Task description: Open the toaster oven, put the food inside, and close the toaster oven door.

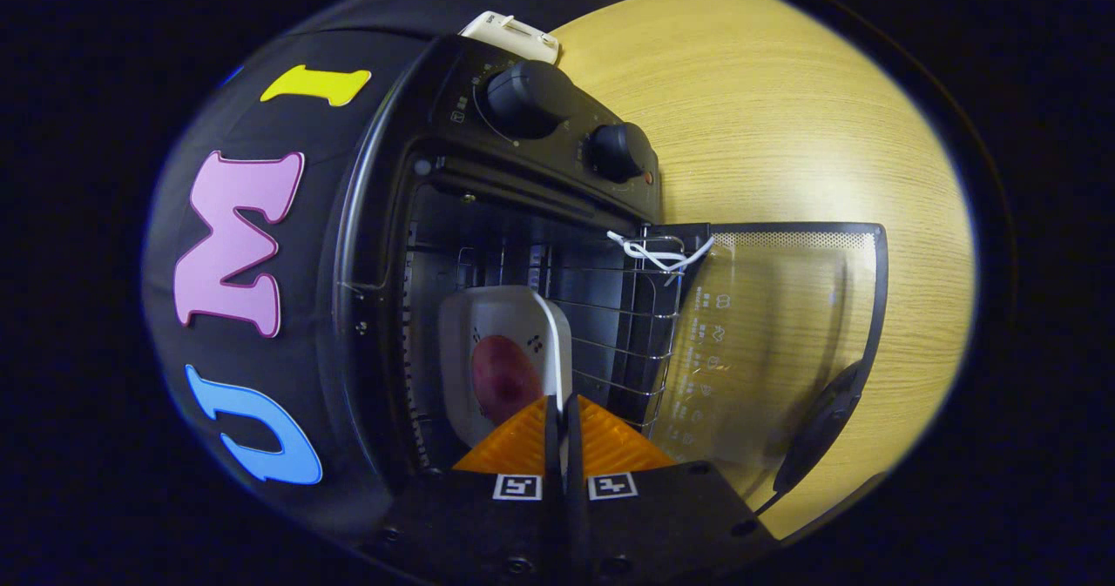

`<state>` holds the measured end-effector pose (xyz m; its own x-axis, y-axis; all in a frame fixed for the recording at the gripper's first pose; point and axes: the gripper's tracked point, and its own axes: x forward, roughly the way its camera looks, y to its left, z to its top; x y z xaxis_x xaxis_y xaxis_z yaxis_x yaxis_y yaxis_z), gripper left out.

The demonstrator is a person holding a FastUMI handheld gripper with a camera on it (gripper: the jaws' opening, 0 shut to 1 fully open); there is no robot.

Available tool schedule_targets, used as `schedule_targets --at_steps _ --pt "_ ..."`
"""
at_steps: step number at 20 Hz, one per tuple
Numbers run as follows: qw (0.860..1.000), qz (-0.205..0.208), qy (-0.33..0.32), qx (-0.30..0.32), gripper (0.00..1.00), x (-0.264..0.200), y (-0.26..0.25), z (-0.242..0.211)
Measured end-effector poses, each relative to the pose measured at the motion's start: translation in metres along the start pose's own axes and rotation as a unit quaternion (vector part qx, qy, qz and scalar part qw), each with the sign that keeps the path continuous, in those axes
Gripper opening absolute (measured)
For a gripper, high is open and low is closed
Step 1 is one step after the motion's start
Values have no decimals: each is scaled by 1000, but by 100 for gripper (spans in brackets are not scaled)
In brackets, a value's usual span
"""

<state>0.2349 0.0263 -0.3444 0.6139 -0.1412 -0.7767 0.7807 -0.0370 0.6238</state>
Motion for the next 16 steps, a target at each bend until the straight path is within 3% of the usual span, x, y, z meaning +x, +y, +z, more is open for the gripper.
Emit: schedule_targets --at_steps 3,5,6,7,9,10,11,12,15,16 --pt "1000 -9 12 13 6 3 -4 -8" --pt "1000 6 13 27 14 -3 3 -5" --pt "999 8 17 33 35 1 5 -15" --pt "999 5 24 33 34 -6 4 -14" --pt "999 8 27 24 50 -15 0 -16" --pt "999 13 30 18 64 -24 -2 -18" --pt "999 16 35 11 71 -36 -5 -19" --pt "999 21 45 4 87 -46 -8 -21" --pt "996 57 59 -29 92 -89 -7 -16" --pt "994 74 61 -53 99 -103 -6 -14"
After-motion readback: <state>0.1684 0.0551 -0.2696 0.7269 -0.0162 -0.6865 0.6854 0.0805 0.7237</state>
